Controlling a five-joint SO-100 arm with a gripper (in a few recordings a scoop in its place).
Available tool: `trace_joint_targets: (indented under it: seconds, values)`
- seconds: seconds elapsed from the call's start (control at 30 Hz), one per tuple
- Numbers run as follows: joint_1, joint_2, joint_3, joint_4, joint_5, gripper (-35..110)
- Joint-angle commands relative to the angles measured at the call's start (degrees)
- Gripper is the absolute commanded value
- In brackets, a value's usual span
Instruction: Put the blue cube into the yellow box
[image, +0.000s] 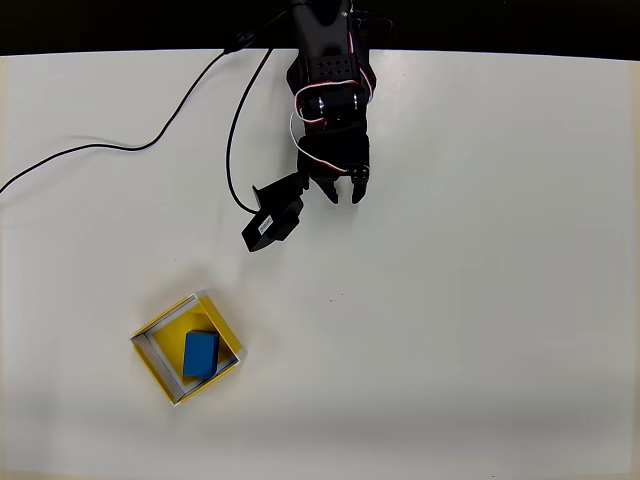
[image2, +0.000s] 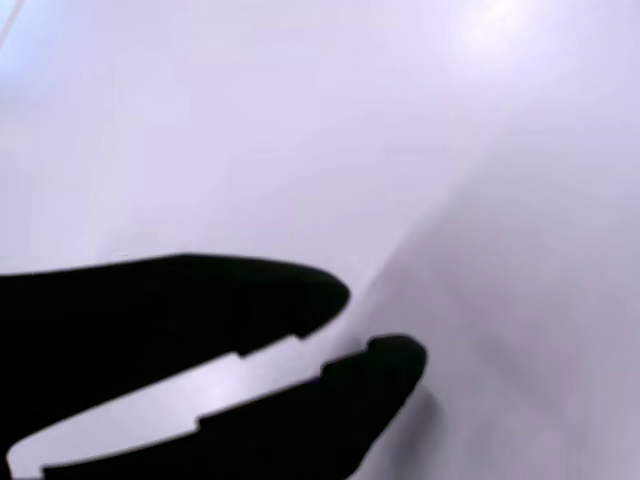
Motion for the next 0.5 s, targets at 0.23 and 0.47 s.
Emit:
trace_joint_targets:
  seconds: [0.23,0.47]
  values:
    - [4.7,1.4,1.5,4.5,-0.6,13]
    - [8.1,1.4,1.5,4.5,-0.6,17]
